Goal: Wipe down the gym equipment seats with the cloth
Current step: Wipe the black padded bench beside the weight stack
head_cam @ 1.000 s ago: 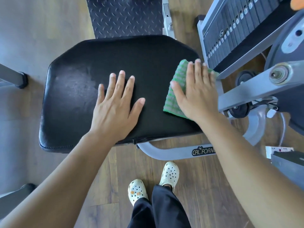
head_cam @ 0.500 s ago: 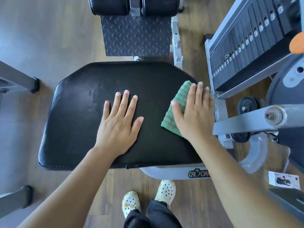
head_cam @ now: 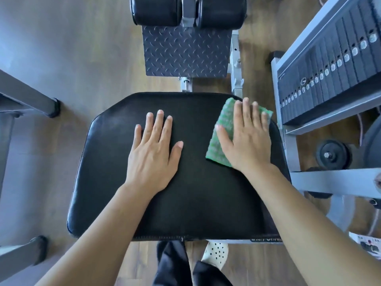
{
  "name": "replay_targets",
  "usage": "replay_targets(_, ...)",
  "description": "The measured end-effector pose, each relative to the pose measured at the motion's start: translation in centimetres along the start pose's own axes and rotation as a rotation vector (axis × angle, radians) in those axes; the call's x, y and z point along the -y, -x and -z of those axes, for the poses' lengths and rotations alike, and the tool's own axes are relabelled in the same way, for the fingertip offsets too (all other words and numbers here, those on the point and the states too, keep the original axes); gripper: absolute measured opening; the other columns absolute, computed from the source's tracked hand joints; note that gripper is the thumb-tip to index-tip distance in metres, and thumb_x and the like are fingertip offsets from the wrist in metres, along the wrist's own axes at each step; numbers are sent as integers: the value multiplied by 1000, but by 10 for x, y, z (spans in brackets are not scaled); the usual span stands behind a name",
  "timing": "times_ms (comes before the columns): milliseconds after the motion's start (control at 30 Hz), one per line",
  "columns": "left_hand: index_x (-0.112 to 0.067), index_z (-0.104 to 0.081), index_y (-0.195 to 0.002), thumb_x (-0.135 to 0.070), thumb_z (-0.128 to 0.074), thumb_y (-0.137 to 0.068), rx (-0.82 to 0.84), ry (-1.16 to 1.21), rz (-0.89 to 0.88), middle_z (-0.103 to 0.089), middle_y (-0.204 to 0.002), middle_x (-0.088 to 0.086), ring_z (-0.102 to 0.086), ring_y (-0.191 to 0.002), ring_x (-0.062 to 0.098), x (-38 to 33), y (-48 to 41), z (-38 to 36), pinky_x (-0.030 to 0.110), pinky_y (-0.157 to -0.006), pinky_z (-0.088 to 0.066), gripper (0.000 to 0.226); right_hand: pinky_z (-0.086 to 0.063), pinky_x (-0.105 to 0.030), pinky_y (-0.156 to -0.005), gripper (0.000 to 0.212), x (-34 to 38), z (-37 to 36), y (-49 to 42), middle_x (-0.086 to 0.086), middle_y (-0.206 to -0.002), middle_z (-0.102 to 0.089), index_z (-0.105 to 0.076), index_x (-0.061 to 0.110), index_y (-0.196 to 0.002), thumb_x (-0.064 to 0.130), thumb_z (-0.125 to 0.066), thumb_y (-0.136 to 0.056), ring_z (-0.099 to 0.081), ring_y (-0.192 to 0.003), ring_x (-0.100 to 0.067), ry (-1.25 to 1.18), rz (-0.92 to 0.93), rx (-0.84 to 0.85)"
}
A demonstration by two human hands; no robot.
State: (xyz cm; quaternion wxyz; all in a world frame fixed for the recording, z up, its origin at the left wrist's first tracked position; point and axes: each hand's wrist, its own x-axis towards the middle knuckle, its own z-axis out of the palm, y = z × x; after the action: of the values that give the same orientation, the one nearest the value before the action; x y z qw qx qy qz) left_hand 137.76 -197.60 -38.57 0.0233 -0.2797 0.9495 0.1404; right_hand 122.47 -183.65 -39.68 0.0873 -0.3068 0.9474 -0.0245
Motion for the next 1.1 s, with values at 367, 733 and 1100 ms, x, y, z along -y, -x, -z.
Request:
replay_targets(367, -12, -21, -151, -52, -23, -97, 44, -49, -82, -13, -159, 8, -5, -147, 25, 27, -20, 2, 41, -116, -3, 68, -10, -46, -120, 75, 10, -3, 22, -10, -160, -13, -18, 7, -152, 57, -17, -96, -9, -148, -25, 7, 67, -33)
replay_targets(733, -14, -19, -152, -44, -16, -96, 52, -3, -91, -8, -160, 5, 0, -147, 21, 45, -37, 7, 41, -118, -1, 64, -11, -45, -120, 73, 49, -2, 7, -6, -161, -7, -11, 11, -153, 57, -19, -98, -3, -149, -21, 17, 358, 56)
replay_targets(1100, -13, -20, -152, -44, -19, -98, 63, -39, -124, -11, -159, 5, -3, -148, 21, 60, -33, 5, 44, -119, -6, 62, 1, -41, -120, 75, 68, -4, -23, -10, -161, -4, -10, 9, -153, 57, -13, -96, 0, -149, -22, -77, 138, 16)
